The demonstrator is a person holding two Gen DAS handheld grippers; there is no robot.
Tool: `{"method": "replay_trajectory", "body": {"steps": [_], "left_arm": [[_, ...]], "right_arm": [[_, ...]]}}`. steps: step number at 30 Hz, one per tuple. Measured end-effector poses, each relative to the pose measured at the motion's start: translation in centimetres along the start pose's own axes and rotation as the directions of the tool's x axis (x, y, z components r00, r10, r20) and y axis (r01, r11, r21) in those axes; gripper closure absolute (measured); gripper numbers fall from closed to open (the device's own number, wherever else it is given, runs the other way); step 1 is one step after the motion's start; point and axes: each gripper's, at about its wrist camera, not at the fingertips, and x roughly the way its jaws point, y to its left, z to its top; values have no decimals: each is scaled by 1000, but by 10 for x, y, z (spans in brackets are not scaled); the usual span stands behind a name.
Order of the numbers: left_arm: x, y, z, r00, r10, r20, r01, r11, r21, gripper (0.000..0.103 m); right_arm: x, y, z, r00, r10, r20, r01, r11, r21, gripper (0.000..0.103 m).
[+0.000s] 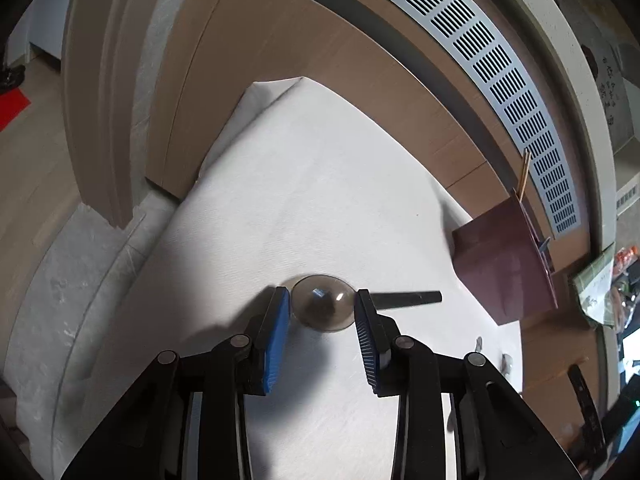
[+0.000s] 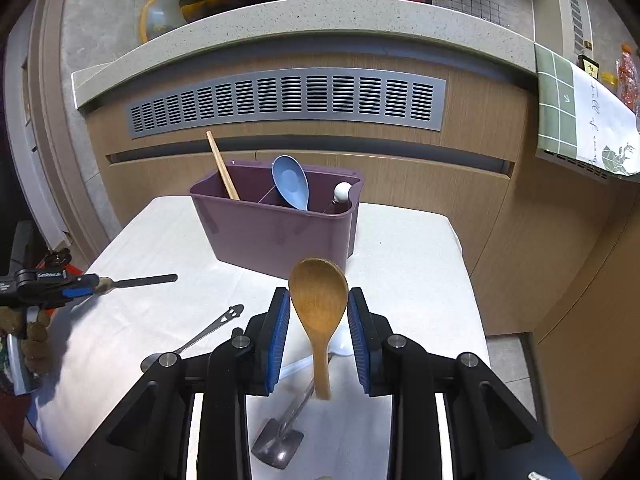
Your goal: Organize utensils
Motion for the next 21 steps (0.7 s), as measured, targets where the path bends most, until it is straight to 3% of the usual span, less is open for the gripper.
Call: {"method": "replay_trajectory", "body": {"steps": [1,3,5,7,11,17,19,21], "left_arm": [[5,-2,0,1000,-2,-16,2,1000,3,98],[9,-12,-3,1000,12,-22,-11,1000,21,98],[-7,-37,-6,997,38,70,-47,990,130,99],[-33,-65,-9,981,42,187,-87,966,242,100],[-76,-108,-7,954,7,301,-121,924,363,100],[-126,-185,13,924,-99,368,-120,841,528,100],[-145,-216,26,928,-161,338,-66,818,572,100],[-158,-245,34,924,-181,337,-75,777,626,101]], "right_arm": [[-1,0,0,1000,1,0,-1,1000,6,77],[-6,1,0,1000,13,1,-13,1000,23,77],[-15,1,3,999,26,22,-27,999,26,77],[-22,1,5,999,17,42,-18,1000,17,77],[-26,-3,11,999,1,52,-3,999,33,77],[-38,-8,43,992,9,127,-17,998,61,77],[-54,-8,67,978,-27,205,15,998,56,77],[-72,-9,96,951,-63,304,51,998,48,77]]}}
